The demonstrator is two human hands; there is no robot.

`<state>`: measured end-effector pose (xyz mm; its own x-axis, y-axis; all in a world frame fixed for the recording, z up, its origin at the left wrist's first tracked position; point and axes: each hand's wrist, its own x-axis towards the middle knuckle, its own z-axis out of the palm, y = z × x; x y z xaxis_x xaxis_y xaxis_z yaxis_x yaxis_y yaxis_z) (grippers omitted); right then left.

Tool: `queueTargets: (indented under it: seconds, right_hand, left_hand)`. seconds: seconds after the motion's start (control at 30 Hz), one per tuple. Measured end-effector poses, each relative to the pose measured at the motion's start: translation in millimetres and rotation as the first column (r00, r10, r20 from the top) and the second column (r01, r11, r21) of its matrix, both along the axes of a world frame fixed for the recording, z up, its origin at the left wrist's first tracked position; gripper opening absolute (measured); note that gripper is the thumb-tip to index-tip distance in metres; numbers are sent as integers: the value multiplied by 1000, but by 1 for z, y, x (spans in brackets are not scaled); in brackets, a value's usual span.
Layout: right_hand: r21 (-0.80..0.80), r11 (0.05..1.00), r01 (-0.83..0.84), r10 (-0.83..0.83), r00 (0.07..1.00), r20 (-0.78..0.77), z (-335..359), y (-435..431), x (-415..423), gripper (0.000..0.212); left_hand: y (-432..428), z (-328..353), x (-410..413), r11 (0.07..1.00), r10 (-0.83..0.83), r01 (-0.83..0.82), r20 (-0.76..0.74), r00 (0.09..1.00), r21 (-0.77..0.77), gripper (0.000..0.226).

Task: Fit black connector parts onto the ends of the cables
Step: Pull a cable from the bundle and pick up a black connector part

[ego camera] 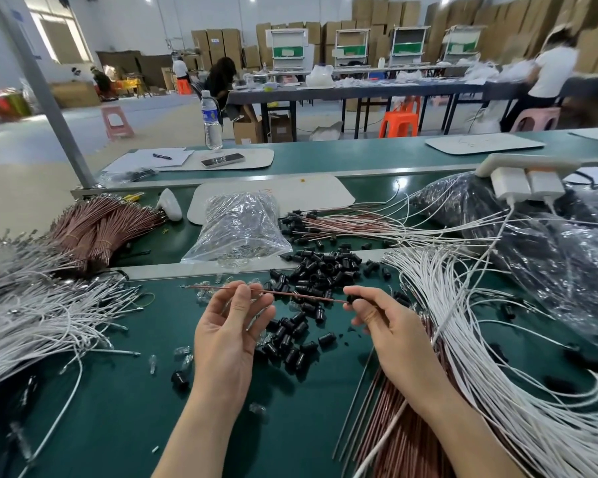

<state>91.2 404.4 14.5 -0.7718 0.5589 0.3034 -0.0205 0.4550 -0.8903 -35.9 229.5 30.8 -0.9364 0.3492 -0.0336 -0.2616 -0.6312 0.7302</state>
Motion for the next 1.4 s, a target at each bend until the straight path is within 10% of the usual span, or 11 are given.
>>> queueTargets:
  seconds: [0.77, 1.4]
  right_hand:
    - [-61, 996, -63, 65, 997, 30, 7, -5, 2, 26]
    - [-435, 889, -144, 84, 985, -153, 30, -11, 5, 30]
  left_hand:
    - [0, 1, 2, 1000, -17, 17, -18, 1000, -8, 11]
    - [2, 2, 2, 999, -26, 26, -13, 1000, -30, 16]
